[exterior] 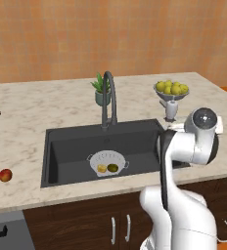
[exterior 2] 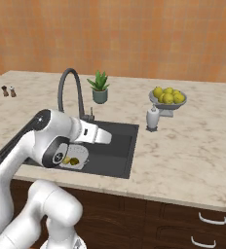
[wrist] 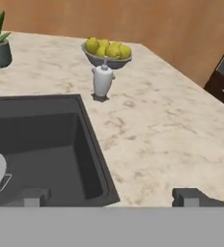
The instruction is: Put the colander in the sink, put the kiwi, apple, kiwi in the colander, and turn on the sink faucet and pour water over the colander.
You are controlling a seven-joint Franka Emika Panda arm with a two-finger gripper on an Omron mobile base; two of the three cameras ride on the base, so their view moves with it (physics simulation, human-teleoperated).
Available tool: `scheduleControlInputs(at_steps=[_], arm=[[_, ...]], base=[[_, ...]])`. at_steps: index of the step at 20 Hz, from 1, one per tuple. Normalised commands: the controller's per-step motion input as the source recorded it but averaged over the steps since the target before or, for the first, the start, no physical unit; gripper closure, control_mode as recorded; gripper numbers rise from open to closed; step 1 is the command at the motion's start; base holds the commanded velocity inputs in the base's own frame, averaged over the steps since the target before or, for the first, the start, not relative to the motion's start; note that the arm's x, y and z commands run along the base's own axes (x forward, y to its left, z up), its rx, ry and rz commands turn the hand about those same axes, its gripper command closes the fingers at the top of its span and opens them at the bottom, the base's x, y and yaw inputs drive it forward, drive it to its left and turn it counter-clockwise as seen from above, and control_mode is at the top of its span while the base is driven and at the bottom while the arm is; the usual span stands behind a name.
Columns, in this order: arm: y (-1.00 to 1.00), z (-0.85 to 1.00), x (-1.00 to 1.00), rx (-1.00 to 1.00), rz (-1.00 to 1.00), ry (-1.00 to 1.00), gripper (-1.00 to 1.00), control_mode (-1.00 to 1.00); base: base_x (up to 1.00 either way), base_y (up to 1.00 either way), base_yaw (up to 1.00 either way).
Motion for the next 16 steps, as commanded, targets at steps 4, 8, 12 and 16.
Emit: scheduleControlInputs(at_steps=[4,8,12,16], arm=[[0.72,0.07,-0.77,0.01,0.00,0.34,-1.00,-1.00],[0.94,0.06,-0.62,0.07,0.00,0.27,-1.00,-1.00],[0.99,0.08,-0.77,0.03,0.00,0.23,-1.00,-1.00],[1.00,0.13,-0.48,0.00,0.00,0.18,-1.00,-1.00]], base=[[0.00,0.00,0.00],[0.00,0.00,0.00],[0.00,0.00,0.00],[0.00,0.00,0.00]])
